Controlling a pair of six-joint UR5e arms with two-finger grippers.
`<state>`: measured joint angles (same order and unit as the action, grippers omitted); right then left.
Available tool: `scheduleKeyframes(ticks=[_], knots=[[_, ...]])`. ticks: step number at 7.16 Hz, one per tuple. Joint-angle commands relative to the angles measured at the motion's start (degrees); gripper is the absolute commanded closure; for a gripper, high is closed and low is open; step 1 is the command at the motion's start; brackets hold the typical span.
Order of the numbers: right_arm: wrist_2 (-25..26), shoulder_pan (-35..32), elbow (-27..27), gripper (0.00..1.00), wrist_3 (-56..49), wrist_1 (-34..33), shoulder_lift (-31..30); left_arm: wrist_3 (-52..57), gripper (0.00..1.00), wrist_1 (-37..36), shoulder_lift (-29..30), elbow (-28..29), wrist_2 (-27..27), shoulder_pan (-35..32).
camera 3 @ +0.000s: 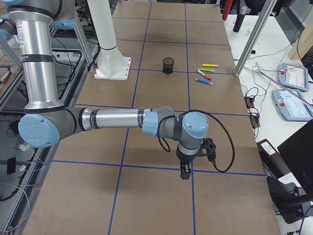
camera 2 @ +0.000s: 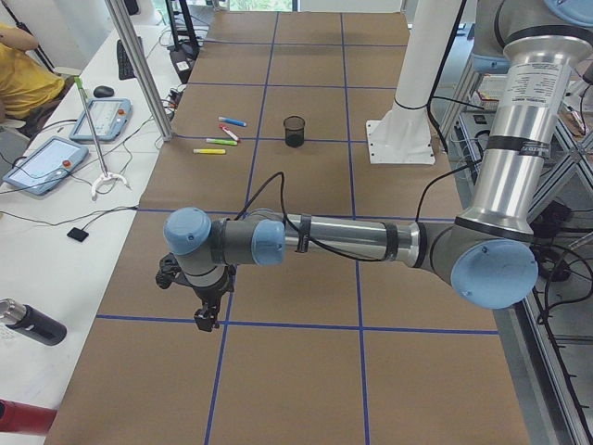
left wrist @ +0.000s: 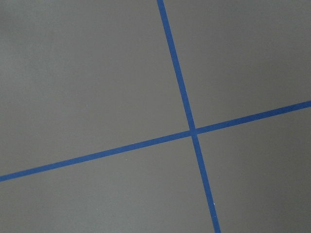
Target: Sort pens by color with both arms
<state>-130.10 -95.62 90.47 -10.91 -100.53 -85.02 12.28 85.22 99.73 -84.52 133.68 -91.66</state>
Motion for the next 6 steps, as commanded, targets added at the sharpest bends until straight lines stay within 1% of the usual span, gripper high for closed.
scheduleKeyframes(ticks=[1,2,4,6], knots=[[0.0,1.4,0.1,0.01,5.0,1.1,0.1,-3.0,0.0,-0.4,-1.2,-2.6,2.9,-0.2],[0.1,2.2,0.6,0.01,5.7,1.2,0.1,-2.7,0.0,-0.4,-1.3,-4.3,2.9,-0.3],[0.0,3.2,0.8,0.01,6.7,1.2,0.5,-2.3,0.0,0.3,-1.6,-4.7,2.9,-0.2],[0.0,3.2,1.3,0.01,6.6,1.1,0.6,-2.8,0.0,0.4,-3.5,-6.5,2.6,-0.2]])
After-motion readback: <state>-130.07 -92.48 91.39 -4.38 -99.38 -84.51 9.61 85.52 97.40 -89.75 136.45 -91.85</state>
